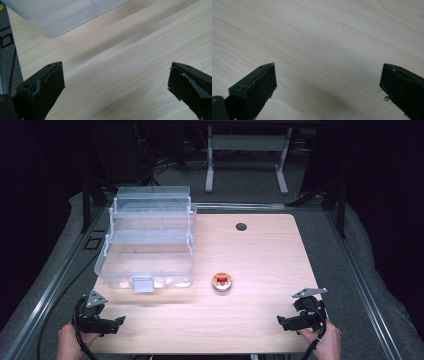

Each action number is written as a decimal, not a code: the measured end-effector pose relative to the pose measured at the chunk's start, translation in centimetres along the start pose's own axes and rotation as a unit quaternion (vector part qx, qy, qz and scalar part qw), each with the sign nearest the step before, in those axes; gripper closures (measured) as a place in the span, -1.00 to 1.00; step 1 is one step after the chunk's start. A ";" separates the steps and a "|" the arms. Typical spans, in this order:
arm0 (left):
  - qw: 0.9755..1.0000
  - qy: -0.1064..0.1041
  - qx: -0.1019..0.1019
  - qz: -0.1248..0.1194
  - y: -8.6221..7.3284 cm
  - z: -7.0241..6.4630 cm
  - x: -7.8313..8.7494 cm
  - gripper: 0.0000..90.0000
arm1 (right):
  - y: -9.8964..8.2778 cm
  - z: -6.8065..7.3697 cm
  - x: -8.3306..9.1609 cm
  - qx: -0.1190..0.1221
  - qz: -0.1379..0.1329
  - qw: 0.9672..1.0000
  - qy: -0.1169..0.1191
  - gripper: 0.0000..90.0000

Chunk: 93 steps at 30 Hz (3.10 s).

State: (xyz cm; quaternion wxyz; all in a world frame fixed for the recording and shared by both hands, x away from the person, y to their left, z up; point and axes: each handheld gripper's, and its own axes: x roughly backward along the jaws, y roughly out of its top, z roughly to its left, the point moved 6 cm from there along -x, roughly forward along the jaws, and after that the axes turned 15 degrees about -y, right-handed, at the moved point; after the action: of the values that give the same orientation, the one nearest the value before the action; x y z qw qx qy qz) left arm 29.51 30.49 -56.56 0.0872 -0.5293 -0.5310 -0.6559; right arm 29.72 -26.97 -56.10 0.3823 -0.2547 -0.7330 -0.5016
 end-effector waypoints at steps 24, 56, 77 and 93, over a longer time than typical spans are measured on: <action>1.000 -0.020 -0.003 0.016 0.4 -0.5 -0.3 -0.98 | 4.2 2.4 -0.3 0.061 0.003 0.998 0.009 -1.00; 1.000 -0.026 0.006 0.007 0.7 -0.7 0.0 -0.97 | 14.4 10.1 -3.9 0.165 0.021 0.984 0.066 -1.00; 0.999 -0.032 0.016 0.012 0.5 -0.5 -0.4 -0.97 | 17.2 14.5 -9.3 0.198 0.087 0.972 0.097 -0.79; 0.999 -0.032 0.022 0.014 0.1 -0.2 -0.5 -0.97 | 17.6 15.3 -10.6 0.220 0.109 0.966 0.074 -0.59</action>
State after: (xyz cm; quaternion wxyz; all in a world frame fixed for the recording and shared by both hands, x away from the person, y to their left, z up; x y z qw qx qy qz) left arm 29.62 30.06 -56.90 0.0905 -0.5557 -0.5402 -0.6254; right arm 44.56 -6.19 -58.38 0.5345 -0.2050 -0.7630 -0.3001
